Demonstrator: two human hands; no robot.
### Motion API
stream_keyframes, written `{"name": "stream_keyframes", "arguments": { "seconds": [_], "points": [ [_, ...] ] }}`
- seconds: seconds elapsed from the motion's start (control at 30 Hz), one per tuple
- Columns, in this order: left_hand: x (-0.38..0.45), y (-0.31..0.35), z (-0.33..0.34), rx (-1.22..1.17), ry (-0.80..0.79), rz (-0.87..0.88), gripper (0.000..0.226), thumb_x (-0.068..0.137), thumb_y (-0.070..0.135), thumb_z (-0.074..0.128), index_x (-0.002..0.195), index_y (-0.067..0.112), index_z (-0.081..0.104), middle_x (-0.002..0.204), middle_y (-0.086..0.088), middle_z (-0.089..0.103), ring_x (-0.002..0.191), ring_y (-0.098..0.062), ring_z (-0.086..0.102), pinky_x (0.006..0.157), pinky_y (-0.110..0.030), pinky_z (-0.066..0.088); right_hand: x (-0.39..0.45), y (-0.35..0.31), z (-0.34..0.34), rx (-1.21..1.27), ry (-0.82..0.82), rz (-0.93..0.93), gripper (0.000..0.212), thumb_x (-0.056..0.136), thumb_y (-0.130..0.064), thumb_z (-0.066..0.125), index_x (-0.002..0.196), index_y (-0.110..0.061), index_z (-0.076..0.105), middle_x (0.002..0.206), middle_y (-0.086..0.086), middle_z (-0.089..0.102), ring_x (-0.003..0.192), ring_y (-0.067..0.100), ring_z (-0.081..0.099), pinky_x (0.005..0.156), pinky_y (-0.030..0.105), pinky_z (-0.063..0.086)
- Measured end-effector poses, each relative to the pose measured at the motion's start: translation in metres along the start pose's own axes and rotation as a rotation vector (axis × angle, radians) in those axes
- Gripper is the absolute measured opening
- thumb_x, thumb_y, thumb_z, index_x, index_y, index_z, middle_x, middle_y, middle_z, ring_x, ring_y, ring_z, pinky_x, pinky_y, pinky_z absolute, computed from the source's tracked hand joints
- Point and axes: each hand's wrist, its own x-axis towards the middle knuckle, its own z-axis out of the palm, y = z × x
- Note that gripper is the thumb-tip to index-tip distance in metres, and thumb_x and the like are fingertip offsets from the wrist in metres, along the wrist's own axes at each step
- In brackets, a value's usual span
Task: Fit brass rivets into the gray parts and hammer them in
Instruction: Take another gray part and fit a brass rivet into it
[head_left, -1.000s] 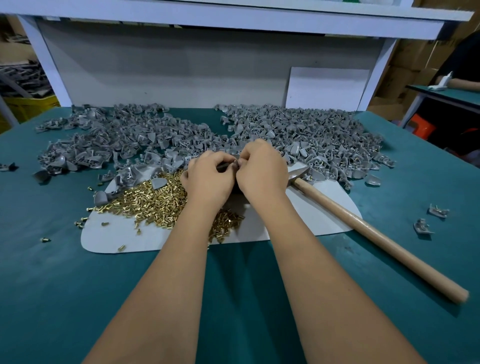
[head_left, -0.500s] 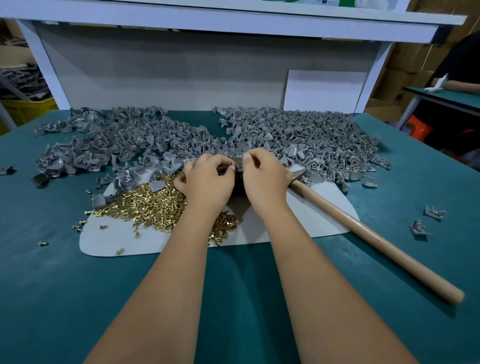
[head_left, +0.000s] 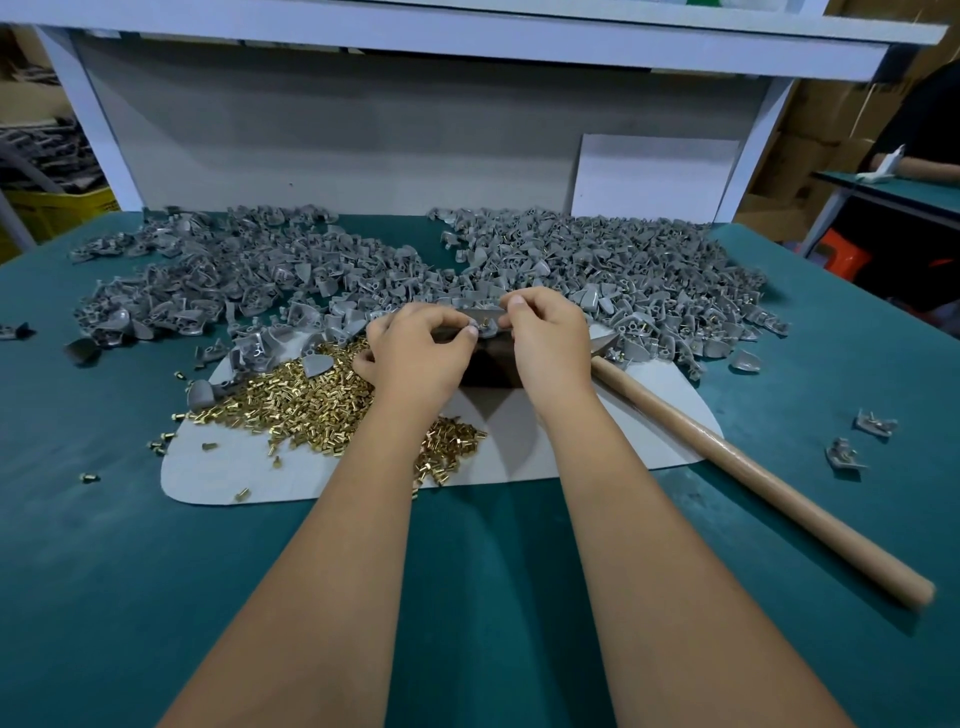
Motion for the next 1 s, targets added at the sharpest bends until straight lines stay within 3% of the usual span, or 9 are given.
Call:
{"name": "stream_keyframes", "arguments": {
  "seconds": [0.2,0.4,0.57,1.0],
  "points": [
    [0.000,0.000,-0.001,0.016,0.008,0.019,0.011,0.091,0.037,0.064,0.082,0.043,0.062,0.118,0.017,0.059,0.129,-0.020,0.030,0.106,-0.044,0.022,0.000,0.005,0.004,-0.159,-0.037,-0.089,0.015,0.089,-0.024,0.061,0.074,-0.028,0.063,0.081,-0.008,0.066,0.088,0.019,0.062,0.089,0.049,0.046],
    [0.002,-0.001,0.002,0.049,0.016,0.011,0.010,0.091,0.038,0.063,0.082,0.044,0.063,0.117,0.020,0.057,0.127,-0.017,0.029,0.093,-0.037,0.016,0.001,0.006,0.008,-0.289,0.016,-0.149,0.011,0.085,-0.026,0.057,0.074,-0.028,0.061,0.078,-0.011,0.062,0.080,0.014,0.058,0.078,0.042,0.051],
    [0.002,-0.002,0.004,0.069,0.022,0.039,0.020,0.090,0.041,0.061,0.072,0.047,0.059,0.108,0.023,0.053,0.125,-0.017,0.030,0.099,-0.042,0.018,0.002,0.007,0.011,-0.318,0.029,-0.162,0.013,0.087,-0.030,0.060,0.074,-0.029,0.060,0.080,-0.011,0.062,0.079,0.013,0.058,0.078,0.040,0.051],
    [0.002,-0.002,0.004,0.056,0.027,0.015,0.013,0.090,0.039,0.061,0.079,0.044,0.063,0.103,0.024,0.050,0.127,-0.017,0.029,0.097,-0.040,0.016,-0.002,0.005,0.015,-0.260,0.086,-0.099,0.013,0.084,-0.023,0.060,0.072,-0.022,0.063,0.068,-0.012,0.058,0.075,0.015,0.058,0.082,0.042,0.050]
  ]
}}
